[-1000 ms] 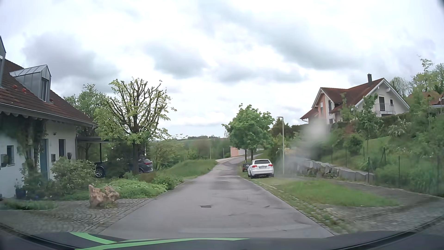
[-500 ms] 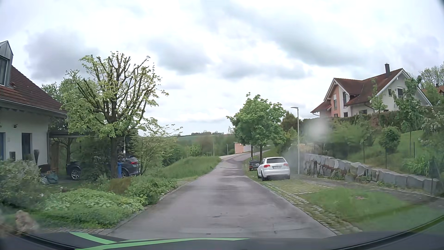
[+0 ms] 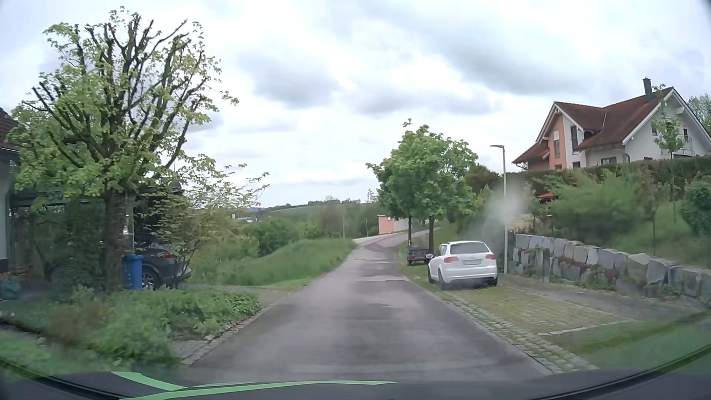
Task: Follow the waypoints while adhering to traffic rules and regulations
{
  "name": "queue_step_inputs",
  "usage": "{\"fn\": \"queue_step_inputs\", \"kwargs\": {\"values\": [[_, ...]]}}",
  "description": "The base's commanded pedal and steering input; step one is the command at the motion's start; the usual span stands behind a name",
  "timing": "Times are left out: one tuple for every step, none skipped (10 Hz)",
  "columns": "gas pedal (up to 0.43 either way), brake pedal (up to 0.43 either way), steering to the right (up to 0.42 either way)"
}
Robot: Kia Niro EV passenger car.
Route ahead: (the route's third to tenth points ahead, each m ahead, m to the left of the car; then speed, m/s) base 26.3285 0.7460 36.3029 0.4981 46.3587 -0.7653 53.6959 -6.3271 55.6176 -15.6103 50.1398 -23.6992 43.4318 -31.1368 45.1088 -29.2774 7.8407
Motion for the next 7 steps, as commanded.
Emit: {"fn": "queue_step_inputs", "kwargs": {"values": [[0.000, 0.000, -0.005], [0.000, 0.000, -0.004], [0.000, 0.000, -0.004], [0.000, 0.000, -0.002], [0.000, 0.000, -0.001], [0.000, 0.000, -0.001], [0.000, 0.000, 0.000]]}}
